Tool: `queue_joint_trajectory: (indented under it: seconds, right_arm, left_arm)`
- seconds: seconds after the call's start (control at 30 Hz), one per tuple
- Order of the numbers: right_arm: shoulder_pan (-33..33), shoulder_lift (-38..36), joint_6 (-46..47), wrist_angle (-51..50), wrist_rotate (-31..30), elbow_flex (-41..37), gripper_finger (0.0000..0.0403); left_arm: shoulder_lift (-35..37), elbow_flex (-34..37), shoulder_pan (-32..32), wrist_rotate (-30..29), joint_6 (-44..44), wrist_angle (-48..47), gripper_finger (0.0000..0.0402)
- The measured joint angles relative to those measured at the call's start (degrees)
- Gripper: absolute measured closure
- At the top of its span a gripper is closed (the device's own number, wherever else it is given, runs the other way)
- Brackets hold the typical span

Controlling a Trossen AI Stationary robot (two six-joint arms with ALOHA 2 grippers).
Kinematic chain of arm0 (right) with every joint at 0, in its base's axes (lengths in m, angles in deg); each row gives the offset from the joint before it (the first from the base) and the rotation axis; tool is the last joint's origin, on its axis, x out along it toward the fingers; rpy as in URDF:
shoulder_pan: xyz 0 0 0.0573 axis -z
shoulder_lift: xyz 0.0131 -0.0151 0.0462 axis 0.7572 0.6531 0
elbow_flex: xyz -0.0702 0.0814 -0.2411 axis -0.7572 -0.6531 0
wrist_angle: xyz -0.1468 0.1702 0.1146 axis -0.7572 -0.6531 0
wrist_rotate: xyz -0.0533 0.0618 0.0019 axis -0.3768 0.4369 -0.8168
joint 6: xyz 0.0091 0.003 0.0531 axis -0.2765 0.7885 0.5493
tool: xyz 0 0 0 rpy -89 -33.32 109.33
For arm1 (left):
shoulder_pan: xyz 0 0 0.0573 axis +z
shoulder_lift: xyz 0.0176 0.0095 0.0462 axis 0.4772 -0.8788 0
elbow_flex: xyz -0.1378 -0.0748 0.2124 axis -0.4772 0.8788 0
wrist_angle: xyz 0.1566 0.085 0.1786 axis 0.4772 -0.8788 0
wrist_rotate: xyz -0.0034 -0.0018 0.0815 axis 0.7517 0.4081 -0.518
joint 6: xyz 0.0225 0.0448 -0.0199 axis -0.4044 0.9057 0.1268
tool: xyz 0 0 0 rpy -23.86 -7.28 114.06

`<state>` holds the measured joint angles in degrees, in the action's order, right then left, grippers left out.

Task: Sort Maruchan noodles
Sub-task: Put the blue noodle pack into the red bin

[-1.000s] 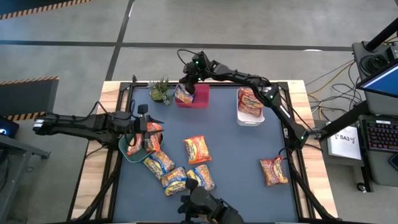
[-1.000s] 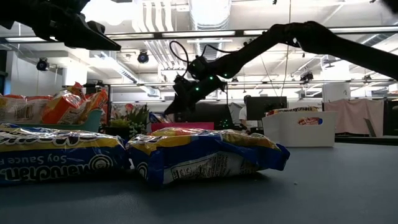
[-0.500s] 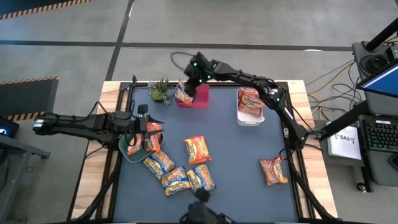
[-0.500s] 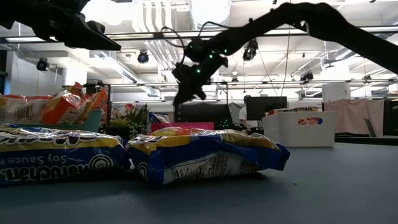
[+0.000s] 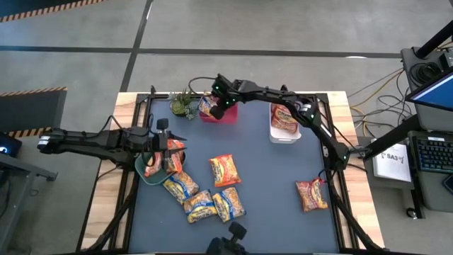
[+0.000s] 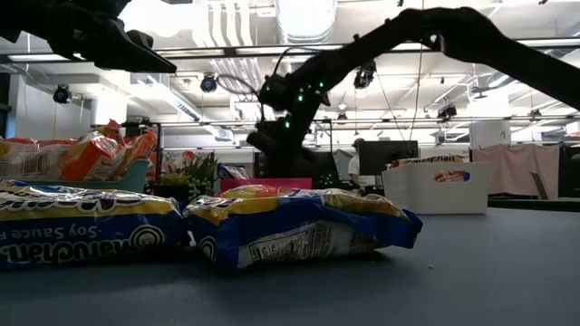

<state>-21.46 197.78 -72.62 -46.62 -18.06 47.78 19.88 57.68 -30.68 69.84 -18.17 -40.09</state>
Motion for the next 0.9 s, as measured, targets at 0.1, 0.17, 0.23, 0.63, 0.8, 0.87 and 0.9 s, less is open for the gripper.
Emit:
queue_joint_trajectory:
  seconds: [0.1, 0.17, 0.23, 0.63, 0.8, 0.87, 0.9]
  right_arm:
    - [0.1, 1.8, 0.4, 0.3, 0.1, -0.1, 0.0394]
    - [0.1, 2.9, 0.6, 1.8, 0.3, -0.1, 0.0394]
    - [0.1, 3.4, 1.0, 3.3, 0.5, -0.1, 0.0394]
    - [-0.3, 3.8, 1.8, 10.5, 2.4, -0.1, 0.0394]
    - [-0.4, 3.9, 2.2, 10.7, 5.5, -0.1, 0.0394]
    - [-0.4, 4.1, 2.9, 10.9, 7.0, -0.1, 0.0394]
    - [-0.4, 4.2, 3.0, 10.9, 7.7, -0.1, 0.0394]
  left_arm:
    - [0.0, 0.0, 0.0, 0.0, 0.0, 0.0, 0.0277]
    - [0.0, 0.0, 0.0, 0.0, 0.0, 0.0, 0.0277]
    - [0.0, 0.0, 0.0, 0.0, 0.0, 0.0, 0.0277]
    - [0.0, 0.0, 0.0, 0.0, 0.0, 0.1, 0.0277]
    - [0.0, 0.0, 0.0, 0.0, 0.0, 0.1, 0.0277]
    - [0.0, 0.0, 0.0, 0.0, 0.0, 0.1, 0.0277]
    - [0.0, 0.0, 0.0, 0.0, 0.0, 0.1, 0.0277]
